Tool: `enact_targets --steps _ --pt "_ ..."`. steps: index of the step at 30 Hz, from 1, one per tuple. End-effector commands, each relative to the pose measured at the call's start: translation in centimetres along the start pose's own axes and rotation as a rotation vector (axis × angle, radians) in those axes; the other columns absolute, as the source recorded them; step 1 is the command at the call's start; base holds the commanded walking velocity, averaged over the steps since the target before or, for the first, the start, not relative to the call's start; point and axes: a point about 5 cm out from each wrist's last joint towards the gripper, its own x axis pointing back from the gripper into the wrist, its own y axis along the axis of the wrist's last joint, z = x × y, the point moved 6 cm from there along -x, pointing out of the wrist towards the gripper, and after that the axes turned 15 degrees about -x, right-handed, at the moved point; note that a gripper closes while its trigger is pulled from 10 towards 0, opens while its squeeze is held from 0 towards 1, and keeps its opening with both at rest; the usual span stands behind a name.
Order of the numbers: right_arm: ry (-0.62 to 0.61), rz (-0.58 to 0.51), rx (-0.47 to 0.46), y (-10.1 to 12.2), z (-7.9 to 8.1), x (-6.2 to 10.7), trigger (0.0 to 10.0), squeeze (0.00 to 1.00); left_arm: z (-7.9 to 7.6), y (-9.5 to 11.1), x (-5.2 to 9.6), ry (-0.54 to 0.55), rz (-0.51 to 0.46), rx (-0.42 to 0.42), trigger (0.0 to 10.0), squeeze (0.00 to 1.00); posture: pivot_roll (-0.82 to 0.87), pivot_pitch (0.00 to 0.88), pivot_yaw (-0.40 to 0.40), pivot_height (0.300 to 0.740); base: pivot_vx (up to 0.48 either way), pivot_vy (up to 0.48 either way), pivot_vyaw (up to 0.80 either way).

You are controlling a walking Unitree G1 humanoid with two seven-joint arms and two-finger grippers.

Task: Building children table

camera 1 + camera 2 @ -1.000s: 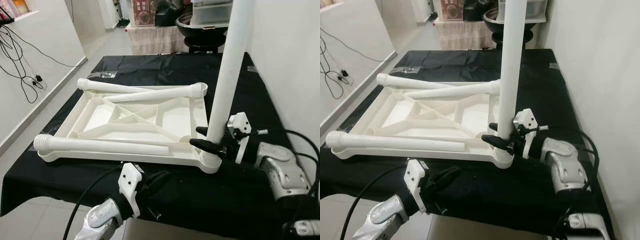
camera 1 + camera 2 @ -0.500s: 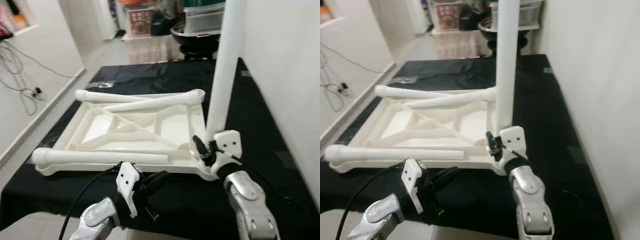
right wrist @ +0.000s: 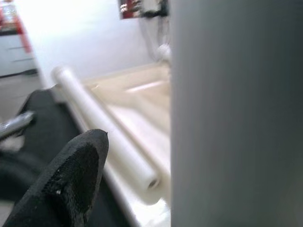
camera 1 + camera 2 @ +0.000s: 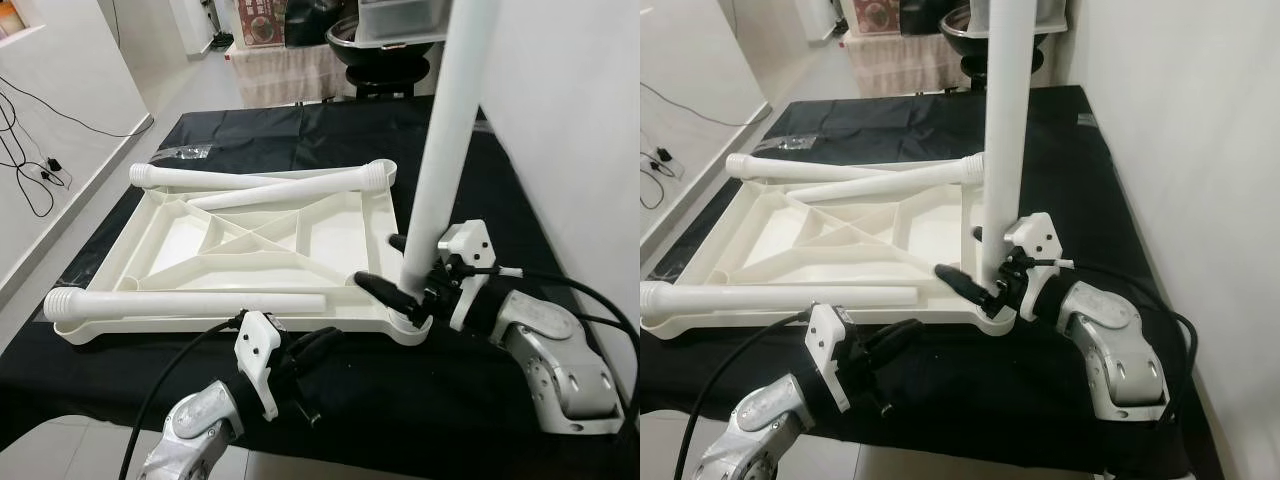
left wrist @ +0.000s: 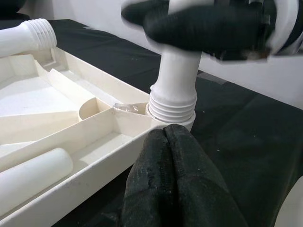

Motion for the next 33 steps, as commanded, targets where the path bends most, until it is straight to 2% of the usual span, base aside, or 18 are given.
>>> enact_targets --steps 1,3,5,7,8,10,17,25,26,27,29,30,31,32,33 --pt "0.111 0.064 -0.036 -1.7 0.7 -0.8 10.0 0.0 -0.2 -0.8 0.1 0.0 0.027 0.014 10.0 0.0 0.05 0.109 0.074 0.74 0.0 0.0 0.0" --pt "0.125 0.072 -0.048 -1.8 0.4 -0.9 10.0 0.0 -0.2 -0.8 0.1 0.002 0.027 0.014 10.0 0.0 0.05 0.109 0.074 0.74 0.0 0.0 0.0" --pt "0.107 0.079 -0.064 -2.1 -0.9 -1.4 10.0 0.0 -0.3 -0.9 0.1 0.004 0.028 0.013 10.0 0.0 0.05 0.107 0.072 0.74 0.0 0.0 0.0" --pt "0.1 0.082 -0.071 -2.2 -1.3 -1.5 10.0 0.0 -0.3 -0.9 0.1 0.005 0.028 0.012 10.0 0.0 0.05 0.107 0.072 0.74 0.0 0.0 0.0" --pt "0.097 0.083 -0.08 -2.2 -1.7 -1.6 9.6 0.0 -0.3 -0.9 0.1 0.006 0.028 0.012 10.0 0.0 0.06 0.108 0.074 0.74 0.0 0.0 0.0" --pt "0.124 0.079 -0.096 -2.1 -1.9 -1.6 0.0 0.0 -0.4 -0.9 0.1 0.005 0.029 0.012 10.0 0.0 0.05 0.111 0.075 0.74 0.0 0.0 0.0" --pt "0.181 0.067 -0.107 -1.7 -1.9 -1.3 0.0 0.0 -0.5 -1.0 0.1 0.004 0.029 0.016 10.0 0.0 0.04 0.112 0.073 0.74 0.0 0.0 0.0" --pt "0.165 0.06 -0.108 -2.0 -2.1 -0.8 0.0 0.0 -0.7 -1.1 0.1 -0.001 0.029 0.02 10.0 0.0 0.03 0.11 0.079 0.74 0.0 0.0 0.0" --pt "0.028 0.043 -0.111 -2.9 -3.0 -0.7 0.0 0.0 -0.8 -1.0 0.2 -0.004 0.029 0.022 10.0 0.0 0.02 0.117 0.072 0.74 0.0 0.0 0.0" --pt "0.028 0.043 -0.111 -2.9 -3.0 -0.7 0.0 0.0 -0.8 -1.0 0.2 -0.004 0.029 0.022 10.0 0.0 0.02 0.117 0.072 0.74 0.0 0.0 0.0" --pt "-0.209 0.013 -0.139 -4.3 -4.2 -0.6 0.0 0.0 -0.8 -1.0 0.3 -0.003 0.029 0.023 10.0 0.0 0.02 0.12 0.068 0.74 0.0 0.0 0.0" --pt "-0.478 -0.03 -0.131 -5.2 -5.7 -0.2 0.0 0.0 -0.7 -0.9 0.4 -0.001 0.028 0.022 10.0 0.0 0.01 0.126 0.068 0.74 0.0 0.0 0.0" --pt "-0.478 -0.03 -0.131 -5.2 -5.7 -0.2 0.0 0.0 -0.7 -0.9 0.4 -0.001 0.028 0.022 10.0 0.0 0.01 0.126 0.068 0.74 0.0 0.0 0.0" --pt "-0.74 -0.042 -0.104 -6.7 -5.3 1.0 0.0 0.0 -0.6 -0.9 0.4 0.0 0.027 0.022 10.0 0.0 0.01 0.143 0.072 0.74 0.0 0.0 0.0" --pt "-0.74 -0.042 -0.104 -6.7 -5.3 1.0 0.0 0.0 -0.6 -0.9 0.4 0.0 0.027 0.022 10.0 0.0 0.01 0.143 0.072 0.74 0.0 0.0 0.0"
